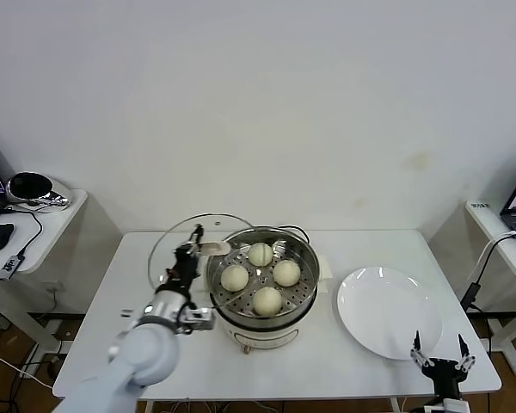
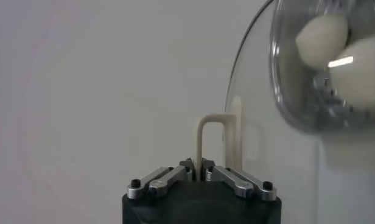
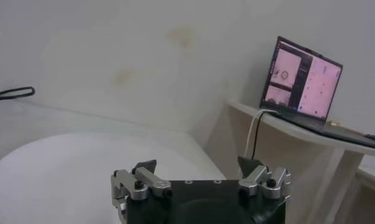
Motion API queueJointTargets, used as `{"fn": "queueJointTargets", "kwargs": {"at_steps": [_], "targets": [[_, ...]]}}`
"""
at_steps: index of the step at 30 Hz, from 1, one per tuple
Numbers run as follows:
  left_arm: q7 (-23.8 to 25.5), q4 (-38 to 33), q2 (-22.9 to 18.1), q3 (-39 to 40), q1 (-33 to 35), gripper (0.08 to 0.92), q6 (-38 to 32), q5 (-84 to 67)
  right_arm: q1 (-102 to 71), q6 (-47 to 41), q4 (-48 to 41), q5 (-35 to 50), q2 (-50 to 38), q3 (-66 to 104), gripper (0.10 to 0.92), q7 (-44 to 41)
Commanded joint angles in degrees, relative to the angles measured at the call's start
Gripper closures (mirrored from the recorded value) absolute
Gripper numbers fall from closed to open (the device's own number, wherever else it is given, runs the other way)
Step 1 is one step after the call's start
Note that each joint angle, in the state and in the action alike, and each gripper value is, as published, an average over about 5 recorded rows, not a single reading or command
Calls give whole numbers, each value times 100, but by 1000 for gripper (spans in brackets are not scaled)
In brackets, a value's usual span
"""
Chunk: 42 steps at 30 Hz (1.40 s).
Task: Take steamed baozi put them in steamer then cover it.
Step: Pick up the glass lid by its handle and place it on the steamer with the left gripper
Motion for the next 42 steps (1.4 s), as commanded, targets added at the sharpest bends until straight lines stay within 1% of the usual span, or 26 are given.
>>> {"fn": "queueJointTargets", "kwargs": {"at_steps": [1,9,19,42], "targets": [[493,686,-860,1267,-1094,858,488,731,19,-5,-29,-198,63,-58,203,31],[501,968,-1172,1472,-1098,858,465,924,20,-3,-84,-243,64,-62,203,41],[467,1022,-1328,1513,-1006,858,437,1027,5,4,-106,-245,49,-67,203,39],[381,1233,-1388,1495,-923,858,309,1043,-23,26,-149,-232,15,-71,203,33]]}}
